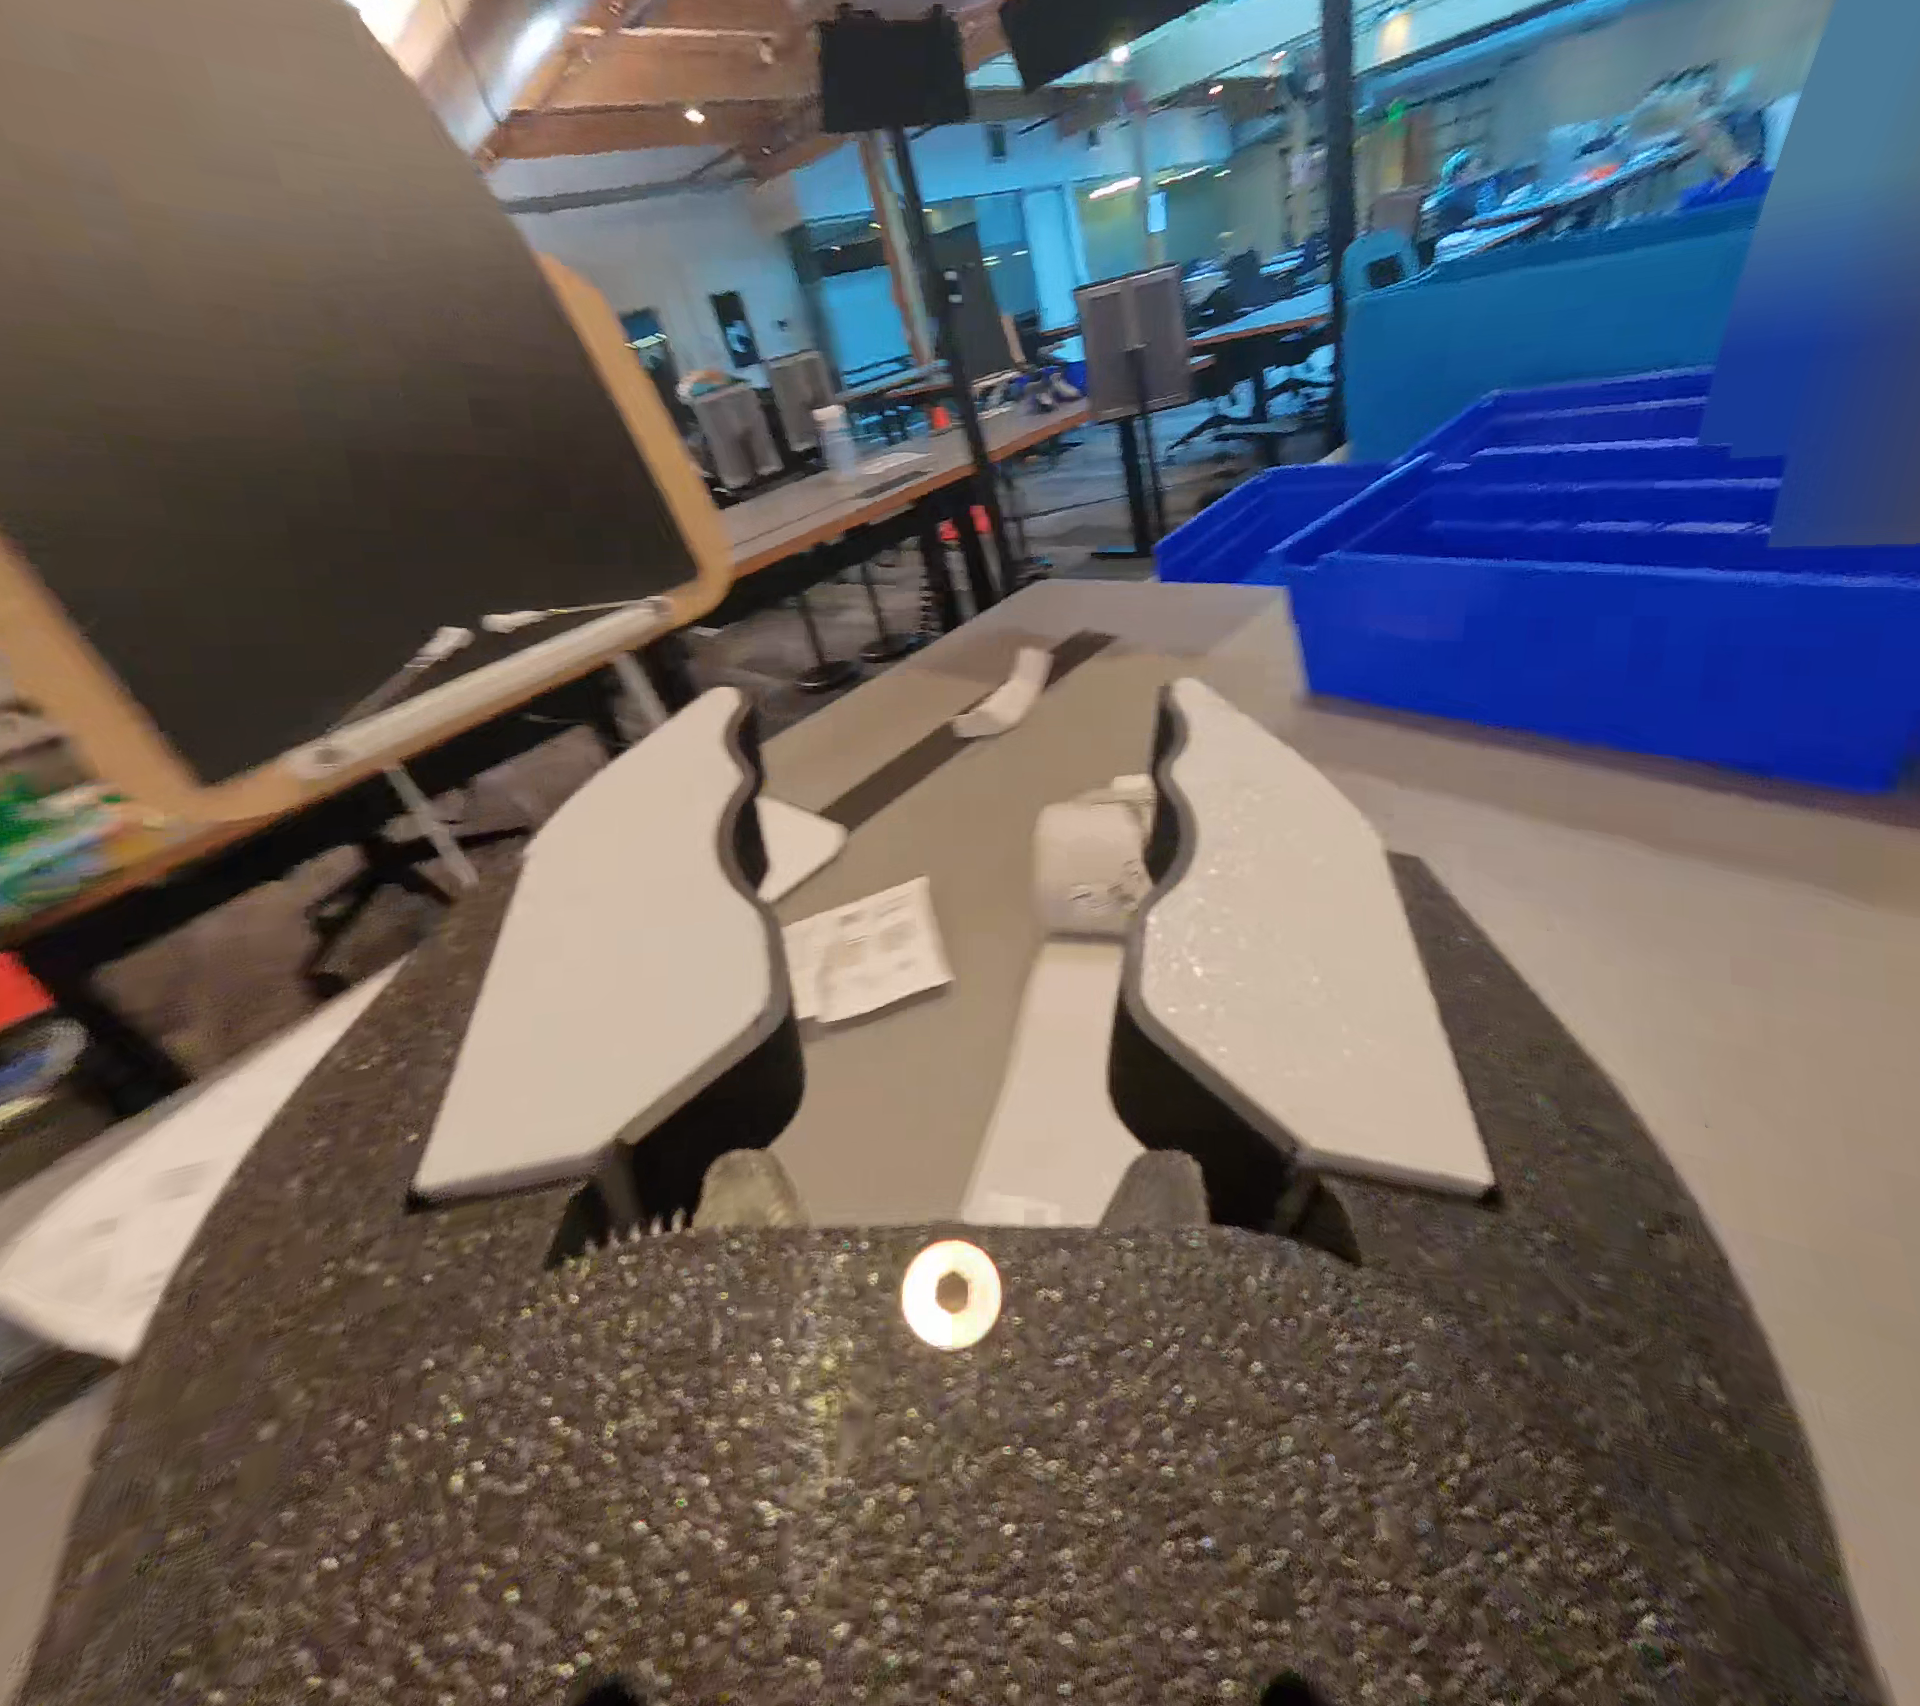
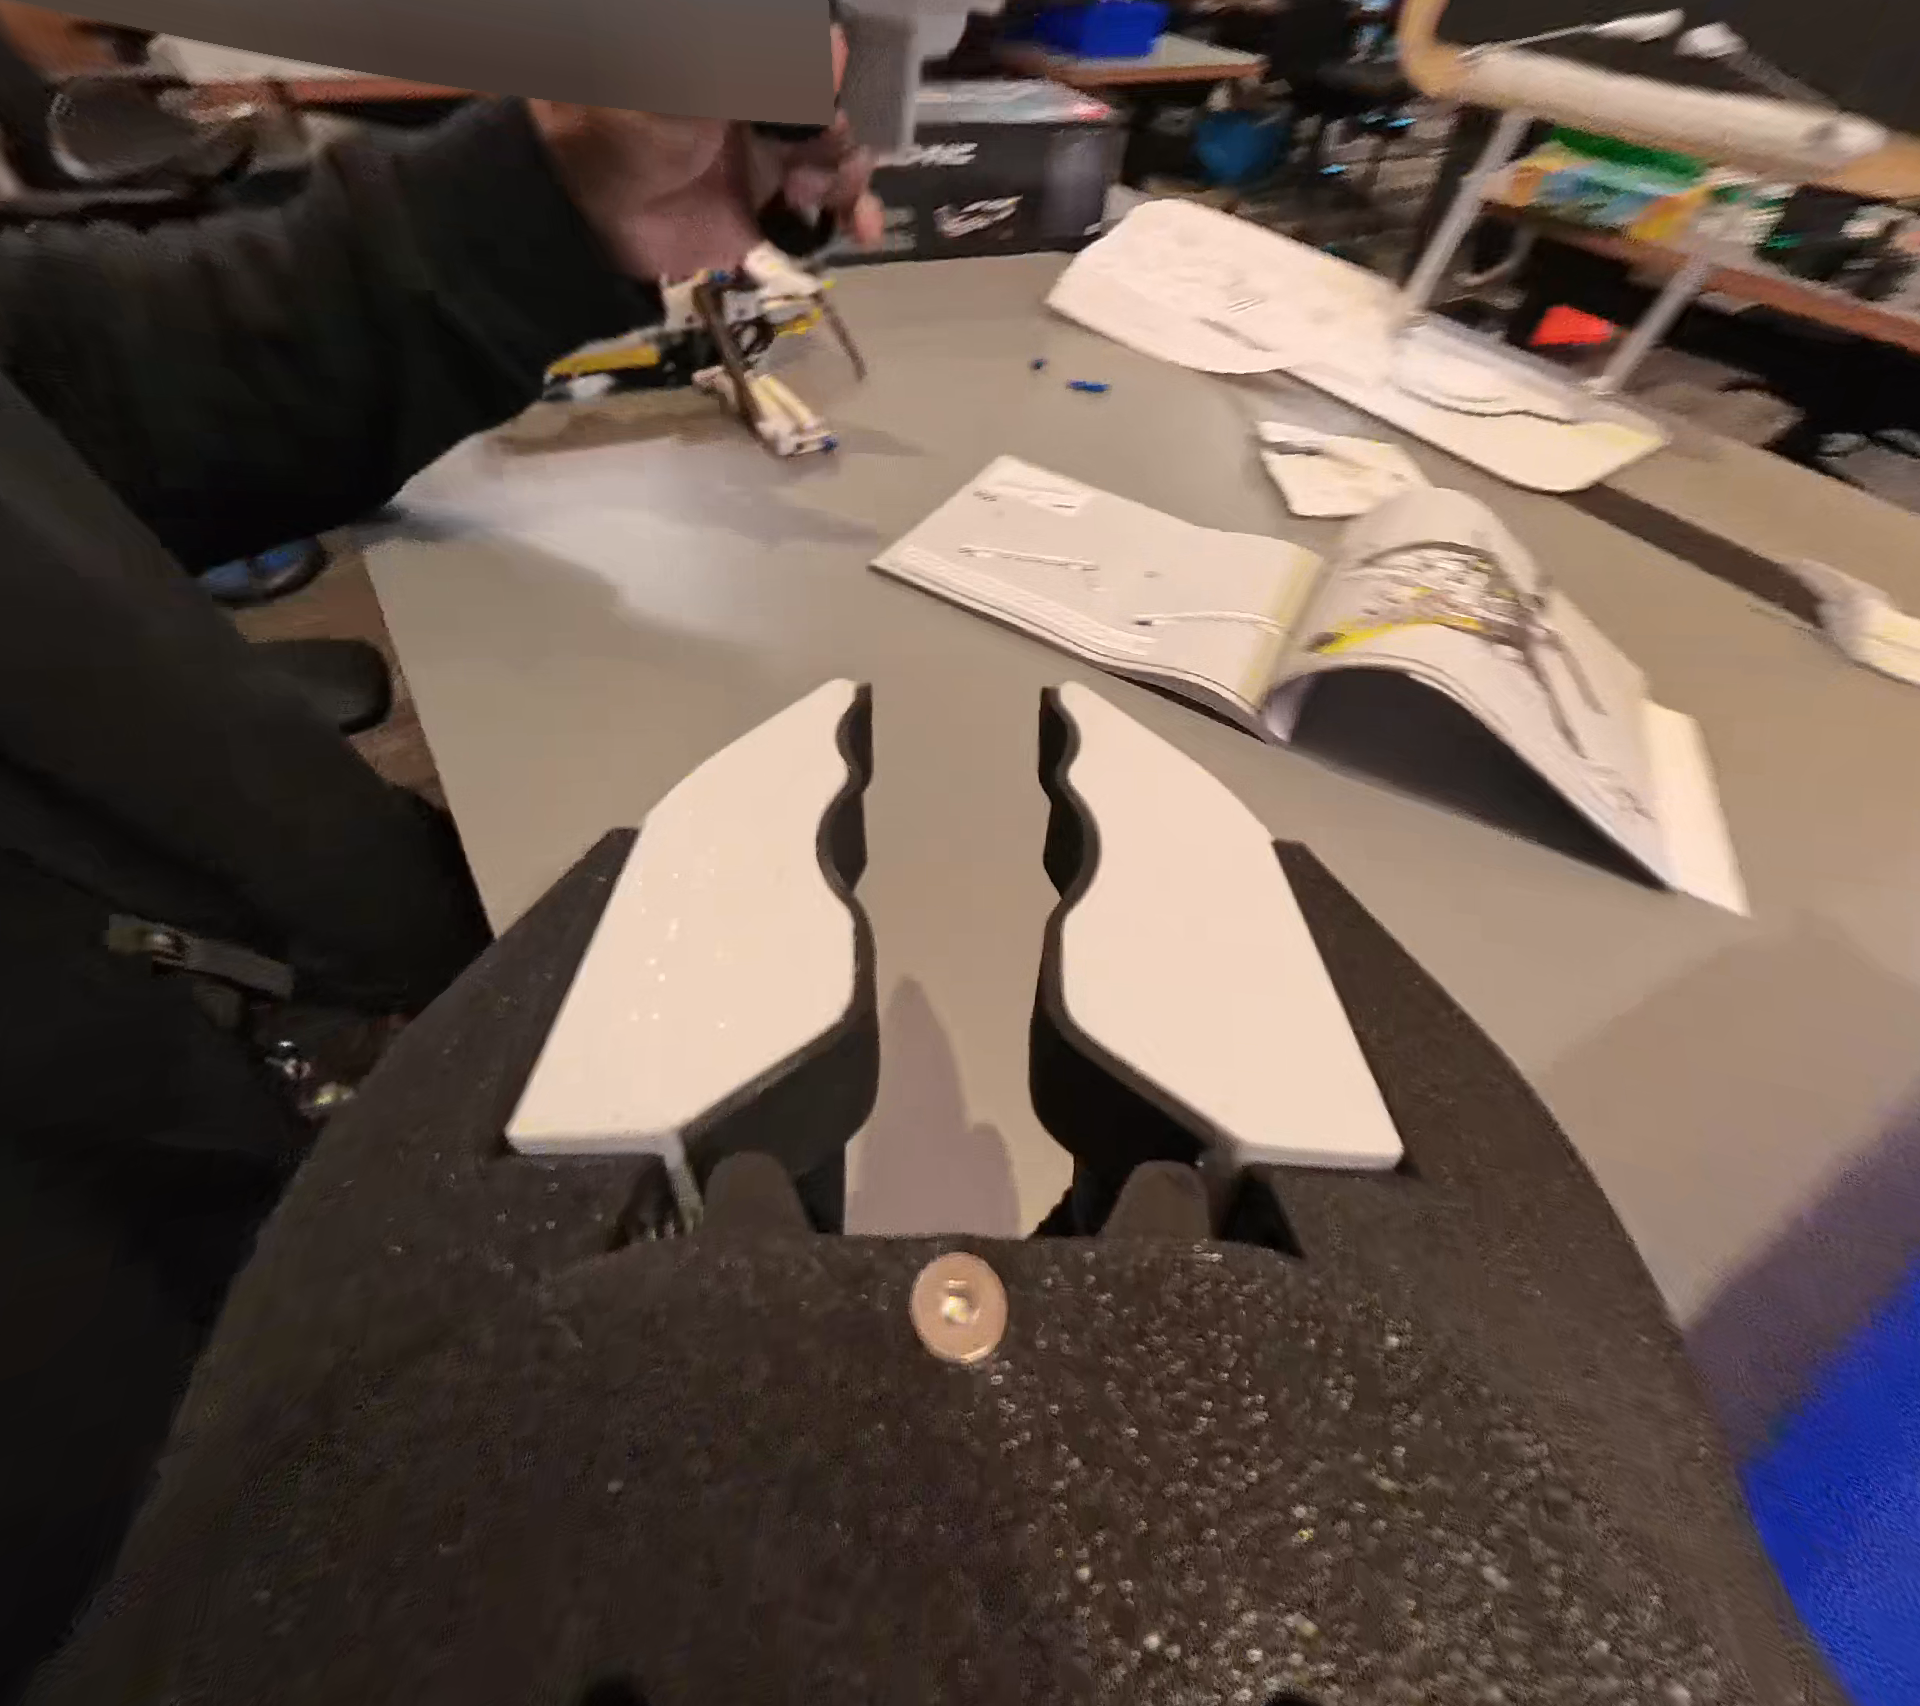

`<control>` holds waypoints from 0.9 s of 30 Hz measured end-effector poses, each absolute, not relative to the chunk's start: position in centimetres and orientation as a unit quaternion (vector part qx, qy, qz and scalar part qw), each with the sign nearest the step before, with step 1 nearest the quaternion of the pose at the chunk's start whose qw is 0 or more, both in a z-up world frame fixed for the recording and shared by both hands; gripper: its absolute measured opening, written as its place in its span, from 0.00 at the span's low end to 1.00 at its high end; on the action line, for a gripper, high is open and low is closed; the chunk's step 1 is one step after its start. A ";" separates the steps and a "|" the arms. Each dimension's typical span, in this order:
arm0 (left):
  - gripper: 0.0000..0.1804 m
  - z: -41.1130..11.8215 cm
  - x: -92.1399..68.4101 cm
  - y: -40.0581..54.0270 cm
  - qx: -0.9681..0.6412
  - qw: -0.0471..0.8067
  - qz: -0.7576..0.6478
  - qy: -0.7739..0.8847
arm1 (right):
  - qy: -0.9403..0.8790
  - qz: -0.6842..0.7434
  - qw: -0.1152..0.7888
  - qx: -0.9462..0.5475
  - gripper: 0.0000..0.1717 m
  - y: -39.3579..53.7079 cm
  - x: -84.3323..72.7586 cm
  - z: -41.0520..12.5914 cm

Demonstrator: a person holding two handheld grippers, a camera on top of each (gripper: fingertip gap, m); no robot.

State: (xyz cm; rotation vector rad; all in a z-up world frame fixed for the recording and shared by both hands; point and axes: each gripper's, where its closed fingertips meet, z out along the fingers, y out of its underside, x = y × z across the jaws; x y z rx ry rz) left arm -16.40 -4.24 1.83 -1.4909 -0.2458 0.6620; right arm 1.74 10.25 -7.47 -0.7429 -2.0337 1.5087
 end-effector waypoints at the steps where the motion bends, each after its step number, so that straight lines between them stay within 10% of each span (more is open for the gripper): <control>1: 0.35 2.1 -17.0 -5.3 -0.658 0.674 0.318 -0.109 | -0.761 0.546 0.237 -0.258 0.16 9.1 1.0 -8.1; 8: 0.01 4.2 -21.8 -7.4 -0.573 0.730 0.318 -0.192 | -0.835 0.467 0.226 -0.186 0.10 4.4 -4.9 -11.8; 14: 0.33 -2.7 -22.6 -4.1 -0.702 0.644 0.165 -0.255 | -0.865 0.420 0.214 -0.169 0.10 3.0 -8.4 -14.1; 27: 0.38 -5.2 -13.0 -14.3 -0.715 0.577 0.237 -0.315 | -0.911 0.331 0.222 -0.102 0.19 -1.0 -12.3 -18.5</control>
